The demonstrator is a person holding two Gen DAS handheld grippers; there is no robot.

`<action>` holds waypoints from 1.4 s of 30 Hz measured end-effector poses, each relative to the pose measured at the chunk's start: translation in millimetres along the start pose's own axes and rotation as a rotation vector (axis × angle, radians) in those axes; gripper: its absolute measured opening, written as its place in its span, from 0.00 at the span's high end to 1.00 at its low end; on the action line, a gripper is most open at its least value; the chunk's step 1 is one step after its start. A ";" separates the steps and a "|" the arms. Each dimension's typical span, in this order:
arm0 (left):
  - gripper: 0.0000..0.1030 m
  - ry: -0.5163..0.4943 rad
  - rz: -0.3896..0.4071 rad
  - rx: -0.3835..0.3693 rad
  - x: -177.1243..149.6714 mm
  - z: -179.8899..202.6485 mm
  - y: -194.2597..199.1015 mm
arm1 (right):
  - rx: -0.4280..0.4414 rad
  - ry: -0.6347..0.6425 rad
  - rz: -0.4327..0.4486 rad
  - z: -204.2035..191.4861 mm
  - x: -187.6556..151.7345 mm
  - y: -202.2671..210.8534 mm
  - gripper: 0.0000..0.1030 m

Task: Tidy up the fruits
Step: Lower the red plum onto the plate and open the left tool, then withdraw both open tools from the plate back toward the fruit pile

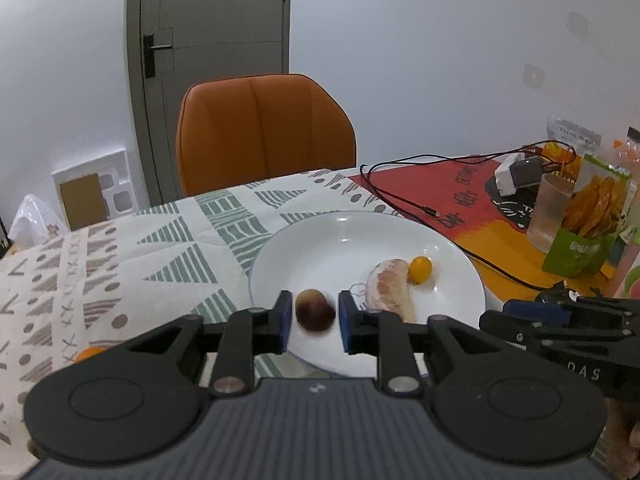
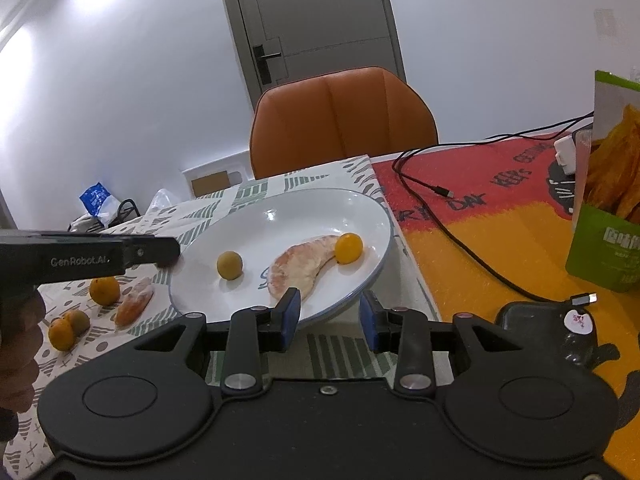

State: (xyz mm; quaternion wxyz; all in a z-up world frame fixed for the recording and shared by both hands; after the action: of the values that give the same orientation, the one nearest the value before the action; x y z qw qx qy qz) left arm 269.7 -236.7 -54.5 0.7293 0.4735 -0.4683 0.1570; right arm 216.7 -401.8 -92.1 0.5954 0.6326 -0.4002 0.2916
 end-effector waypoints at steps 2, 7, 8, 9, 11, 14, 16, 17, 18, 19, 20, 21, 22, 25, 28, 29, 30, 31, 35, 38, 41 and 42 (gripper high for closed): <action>0.76 -0.001 0.002 0.009 1.1 -0.7 1.7 | 0.002 0.004 -0.002 -1.8 -0.4 0.4 0.66; 0.55 0.008 -0.004 0.041 -1.5 -10.0 10.0 | 0.010 0.009 0.008 -7.0 1.8 5.0 0.61; 0.50 0.009 -0.002 0.049 -2.6 -12.7 12.6 | 0.012 0.010 0.009 -8.3 2.2 5.5 0.60; 0.48 0.011 -0.001 0.060 -3.8 -16.3 15.7 | 0.014 0.010 0.009 -9.8 2.2 5.8 0.60; 0.41 0.018 -0.001 0.078 -6.3 -23.2 21.2 | 0.020 0.011 0.007 -13.8 2.2 6.0 0.57; 0.36 0.036 -0.002 0.104 -10.5 -35.2 30.2 | 0.031 0.015 0.006 -20.4 2.8 6.5 0.56; 0.34 0.048 -0.002 0.120 -13.1 -43.2 36.3 | 0.039 0.025 0.008 -26.8 3.3 7.5 0.55; 0.34 0.054 -0.001 0.129 -14.5 -47.3 39.7 | 0.042 0.029 0.009 -29.4 3.5 8.1 0.53; 0.33 0.059 0.000 0.137 -15.4 -50.8 42.6 | 0.046 0.034 0.009 -32.6 3.8 8.5 0.53; 0.32 0.065 0.001 0.144 -16.5 -54.3 45.6 | 0.050 0.039 0.010 -35.7 3.9 8.8 0.51; 0.32 0.070 0.003 0.149 -18.0 -57.4 48.8 | 0.054 0.045 0.011 -39.3 4.0 8.9 0.50; 0.31 0.075 0.004 0.154 -19.1 -60.1 51.4 | 0.056 0.049 0.010 -42.4 4.0 9.3 0.50; 0.31 0.078 0.006 0.159 -20.2 -62.9 54.3 | 0.059 0.053 0.009 -45.5 4.2 9.0 0.50; 0.29 0.090 0.009 0.173 -23.2 -70.6 62.3 | 0.070 0.068 0.005 -55.9 3.0 9.3 0.48; 0.24 0.102 0.021 0.187 -26.0 -78.6 71.9 | 0.082 0.085 0.005 -66.0 2.7 9.7 0.45; 0.24 0.105 0.025 0.192 -27.2 -81.2 74.9 | 0.087 0.091 0.005 -69.7 2.6 9.7 0.45; 0.23 0.109 0.026 0.196 -28.3 -83.6 77.5 | 0.091 0.095 0.004 -72.5 2.3 9.6 0.44; 0.23 0.114 0.027 0.199 -29.6 -86.5 80.0 | 0.095 0.099 0.004 -75.5 2.1 9.5 0.43; 0.23 0.136 0.031 0.213 -35.4 -96.0 88.2 | 0.108 0.113 -0.001 -88.2 1.0 8.1 0.37; 0.23 0.155 0.036 0.221 -40.9 -102.5 95.3 | 0.121 0.126 0.000 -97.4 0.5 8.5 0.25; 0.20 0.180 0.050 0.230 -45.9 -109.4 103.5 | 0.144 0.134 0.005 -107.1 -0.4 9.6 0.11; 0.18 0.184 0.060 0.237 -47.5 -111.3 106.5 | 0.150 0.135 0.008 -109.7 -0.7 10.1 0.08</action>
State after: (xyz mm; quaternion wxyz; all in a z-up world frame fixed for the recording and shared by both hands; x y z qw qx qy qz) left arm 233.3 -79.8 -48.7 0.7031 0.5259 -0.3916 0.2754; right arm 219.5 -293.2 -74.2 0.5707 0.6529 -0.3389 0.3649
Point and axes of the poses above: each gripper's, at about its wrist camera, not at the fingertips, and y roughly against the way its jaws point, z to its right, x to its top, the point moved 5 cm from there along -y, roughly the way its jaws point, and after that the axes turned 11 degrees about -x, right-handed, at the moved point
